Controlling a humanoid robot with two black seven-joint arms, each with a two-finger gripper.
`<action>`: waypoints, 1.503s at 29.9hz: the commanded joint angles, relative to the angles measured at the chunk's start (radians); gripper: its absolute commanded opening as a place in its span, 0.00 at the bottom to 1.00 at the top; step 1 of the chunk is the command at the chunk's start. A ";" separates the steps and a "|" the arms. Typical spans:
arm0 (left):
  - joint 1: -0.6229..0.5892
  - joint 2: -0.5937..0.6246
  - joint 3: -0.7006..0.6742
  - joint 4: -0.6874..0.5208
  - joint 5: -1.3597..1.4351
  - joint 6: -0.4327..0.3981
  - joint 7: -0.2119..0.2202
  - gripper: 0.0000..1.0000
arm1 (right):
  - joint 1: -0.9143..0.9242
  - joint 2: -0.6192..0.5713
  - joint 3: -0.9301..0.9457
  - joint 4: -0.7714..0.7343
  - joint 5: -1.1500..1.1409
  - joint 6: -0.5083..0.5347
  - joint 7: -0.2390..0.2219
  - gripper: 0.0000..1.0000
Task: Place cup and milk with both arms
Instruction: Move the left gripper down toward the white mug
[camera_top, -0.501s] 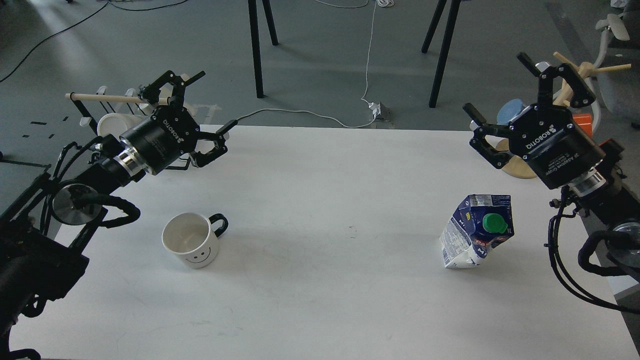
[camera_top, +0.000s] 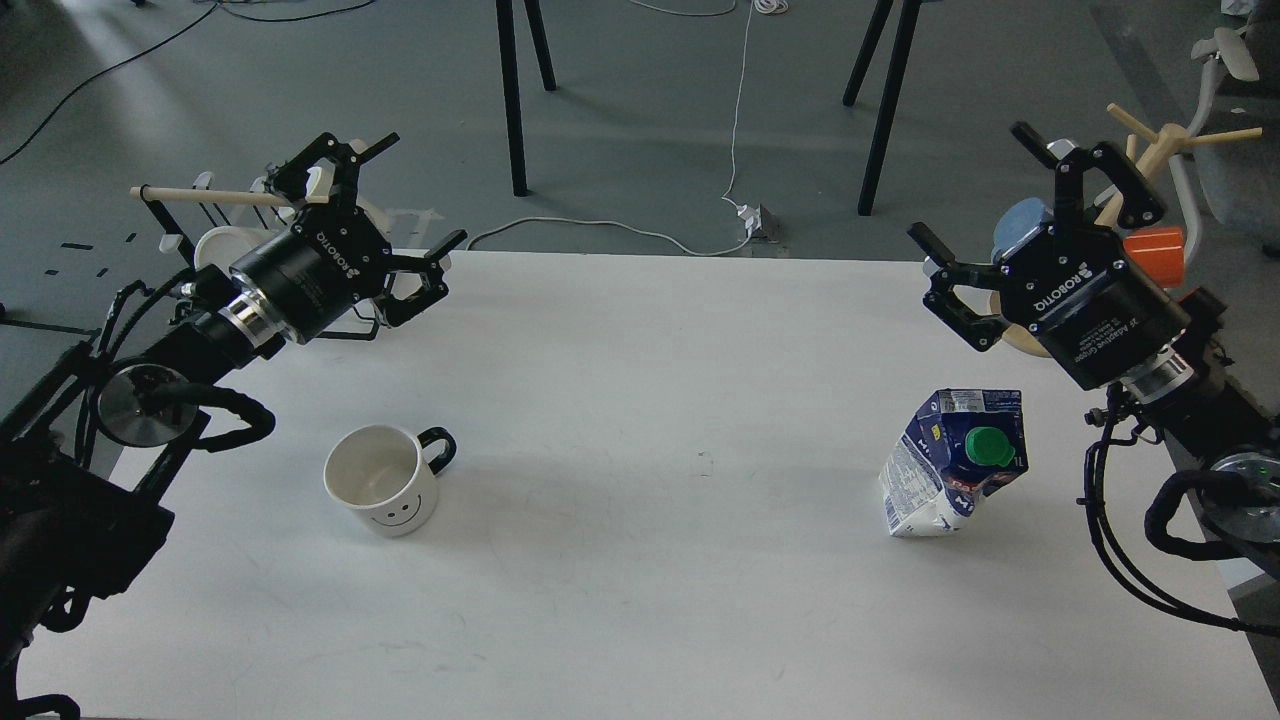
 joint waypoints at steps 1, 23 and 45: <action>-0.035 0.007 0.011 0.018 0.006 0.000 0.126 1.00 | -0.001 0.002 0.002 -0.002 0.000 0.000 0.000 0.99; -0.354 0.184 -0.092 0.143 0.824 0.000 -0.115 1.00 | -0.008 0.021 0.009 0.001 0.000 0.000 0.000 0.99; -0.443 0.239 -0.058 0.464 0.635 0.000 -0.176 1.00 | -0.014 0.021 0.000 0.001 0.000 0.000 0.000 0.99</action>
